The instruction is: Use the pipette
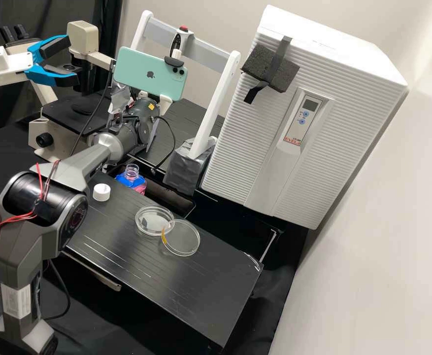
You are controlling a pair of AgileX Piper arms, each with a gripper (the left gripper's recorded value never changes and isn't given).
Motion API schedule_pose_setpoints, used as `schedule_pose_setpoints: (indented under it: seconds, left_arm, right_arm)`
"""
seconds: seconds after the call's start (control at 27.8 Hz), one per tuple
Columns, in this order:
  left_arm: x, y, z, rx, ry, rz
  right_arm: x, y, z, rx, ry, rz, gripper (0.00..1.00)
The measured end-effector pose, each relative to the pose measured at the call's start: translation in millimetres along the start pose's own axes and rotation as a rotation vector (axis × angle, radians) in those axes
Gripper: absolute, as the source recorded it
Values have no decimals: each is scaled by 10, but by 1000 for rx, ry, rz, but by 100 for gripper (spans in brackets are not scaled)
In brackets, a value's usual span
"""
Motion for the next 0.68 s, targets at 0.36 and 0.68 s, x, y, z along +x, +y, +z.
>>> schedule_pose_setpoints:
  seconds: [0.36, 0.68]
  left_arm:
    - [0, -3, -3, 0, 3, -3]
    - [6, -13, 15, -4, -2, -5]
  right_arm:
    - [17, -40, 9, -11, 7, -6, 100]
    - [25, -138, -18, -24, 23, -15, 100]
